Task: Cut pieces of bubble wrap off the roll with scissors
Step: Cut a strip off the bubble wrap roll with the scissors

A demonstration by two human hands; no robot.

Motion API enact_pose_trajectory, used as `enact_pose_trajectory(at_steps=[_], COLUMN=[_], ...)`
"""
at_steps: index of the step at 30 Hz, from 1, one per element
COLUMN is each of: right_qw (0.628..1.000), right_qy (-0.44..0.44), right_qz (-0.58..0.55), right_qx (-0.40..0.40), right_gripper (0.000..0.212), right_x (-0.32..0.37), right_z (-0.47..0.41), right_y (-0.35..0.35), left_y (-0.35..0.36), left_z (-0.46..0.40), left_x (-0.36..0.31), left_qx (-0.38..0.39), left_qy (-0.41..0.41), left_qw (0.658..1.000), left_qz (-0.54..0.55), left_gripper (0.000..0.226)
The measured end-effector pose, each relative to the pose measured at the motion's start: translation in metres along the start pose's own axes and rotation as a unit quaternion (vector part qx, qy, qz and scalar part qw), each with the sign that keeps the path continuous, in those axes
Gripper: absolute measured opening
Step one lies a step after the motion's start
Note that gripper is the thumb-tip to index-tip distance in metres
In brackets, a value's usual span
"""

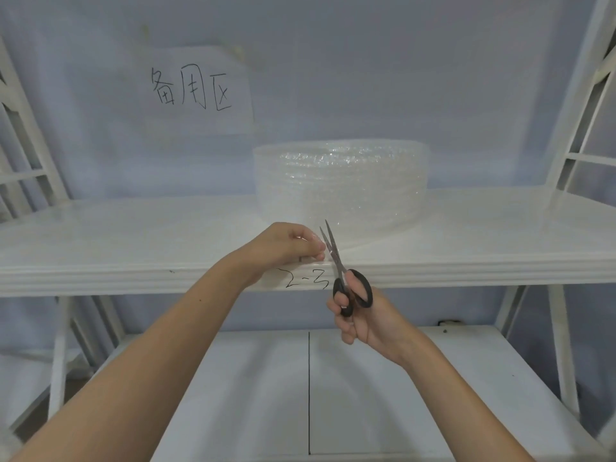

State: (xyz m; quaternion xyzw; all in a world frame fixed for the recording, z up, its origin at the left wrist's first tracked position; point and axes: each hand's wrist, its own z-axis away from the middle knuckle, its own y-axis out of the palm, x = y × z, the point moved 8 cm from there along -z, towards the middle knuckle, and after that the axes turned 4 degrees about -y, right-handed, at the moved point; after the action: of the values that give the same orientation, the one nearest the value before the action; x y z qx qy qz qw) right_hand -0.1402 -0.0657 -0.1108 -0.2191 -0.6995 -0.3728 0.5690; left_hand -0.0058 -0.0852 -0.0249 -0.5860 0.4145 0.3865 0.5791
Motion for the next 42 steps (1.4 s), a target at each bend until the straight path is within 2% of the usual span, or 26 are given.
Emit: enact_pose_trajectory(at_steps=[14,20,30,42], right_qw=[0.999,0.999,0.999,0.999], right_qy=[0.018,0.016,0.033,0.042], right_qz=[0.028,0.039,0.0,0.012], right_qx=[0.019,0.015,0.011,0.016], right_gripper=[0.046,0.047,0.047,0.048], right_x=[-0.002,0.005,-0.002,0.009], right_z=[0.003,-0.004,-0.006,-0.012], right_y=[0.001,0.007,0.009,0.01], left_y=[-0.004,0.0,-0.006,0.0], left_z=[0.003,0.004,0.003,-0.002], left_x=[-0.003,-0.005,-0.005,-0.001], left_qx=[-0.007,0.018,-0.015,0.023], left_qy=[0.02,0.021,0.033,0.02], left_qw=[1.0,1.0,0.999,0.999], left_qz=[-0.007,-0.012,-0.011,-0.042], left_gripper=[0.009,0.009,0.007,0.009])
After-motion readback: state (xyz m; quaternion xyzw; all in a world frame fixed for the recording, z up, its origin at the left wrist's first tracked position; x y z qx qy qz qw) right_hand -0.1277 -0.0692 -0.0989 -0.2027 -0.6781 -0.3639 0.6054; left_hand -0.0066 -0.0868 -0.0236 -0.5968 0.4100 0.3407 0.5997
